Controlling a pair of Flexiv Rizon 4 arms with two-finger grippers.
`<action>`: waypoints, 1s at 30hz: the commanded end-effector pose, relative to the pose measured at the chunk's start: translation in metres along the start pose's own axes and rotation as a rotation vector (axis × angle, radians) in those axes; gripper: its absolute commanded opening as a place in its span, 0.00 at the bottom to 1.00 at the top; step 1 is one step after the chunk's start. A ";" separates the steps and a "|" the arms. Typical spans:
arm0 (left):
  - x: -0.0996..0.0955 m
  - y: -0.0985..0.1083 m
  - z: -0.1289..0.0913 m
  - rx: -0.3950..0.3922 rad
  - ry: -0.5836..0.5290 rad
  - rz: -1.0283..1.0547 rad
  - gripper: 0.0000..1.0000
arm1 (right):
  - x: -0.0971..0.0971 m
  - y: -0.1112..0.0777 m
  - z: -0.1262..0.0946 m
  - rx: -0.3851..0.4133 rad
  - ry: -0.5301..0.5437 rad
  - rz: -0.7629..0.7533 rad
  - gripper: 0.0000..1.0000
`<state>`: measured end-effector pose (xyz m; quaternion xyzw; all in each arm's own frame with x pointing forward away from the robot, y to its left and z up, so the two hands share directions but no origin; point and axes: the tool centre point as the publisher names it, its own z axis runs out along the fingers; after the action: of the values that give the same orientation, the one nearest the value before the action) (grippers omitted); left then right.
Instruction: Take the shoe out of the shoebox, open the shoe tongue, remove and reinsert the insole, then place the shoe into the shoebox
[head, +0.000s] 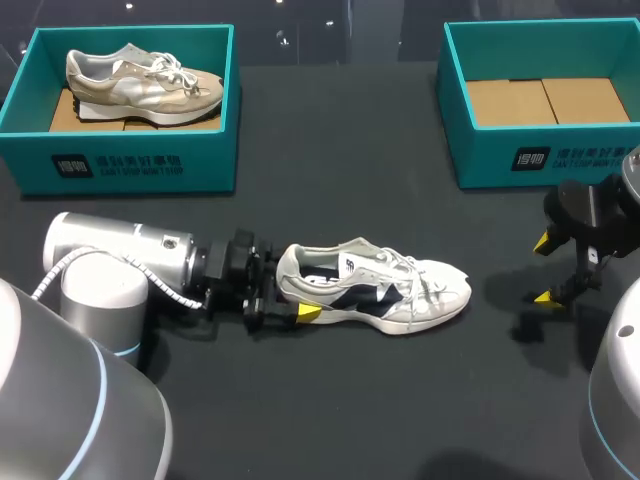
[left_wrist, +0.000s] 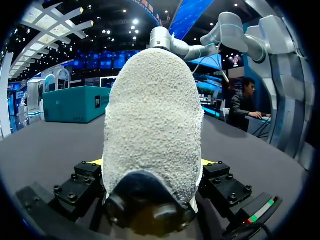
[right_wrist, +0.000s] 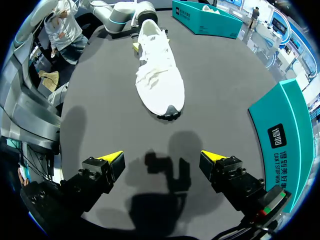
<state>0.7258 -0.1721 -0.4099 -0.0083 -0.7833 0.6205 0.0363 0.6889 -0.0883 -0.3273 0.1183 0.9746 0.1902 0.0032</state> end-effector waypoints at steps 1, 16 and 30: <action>0.002 -0.001 -0.001 -0.001 -0.002 0.001 0.00 | 0.002 0.000 0.000 0.001 -0.003 0.000 1.00; 0.002 -0.001 -0.001 -0.001 -0.002 0.001 0.00 | -0.003 0.006 -0.004 0.036 -0.014 0.023 1.00; 0.002 -0.001 -0.001 -0.001 -0.002 0.001 0.00 | 0.013 0.070 -0.019 0.160 -0.133 0.542 1.00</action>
<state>0.7254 -0.1714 -0.4092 -0.0087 -0.7839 0.6198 0.0368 0.7014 -0.0430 -0.2936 0.3054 0.9432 0.1293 -0.0202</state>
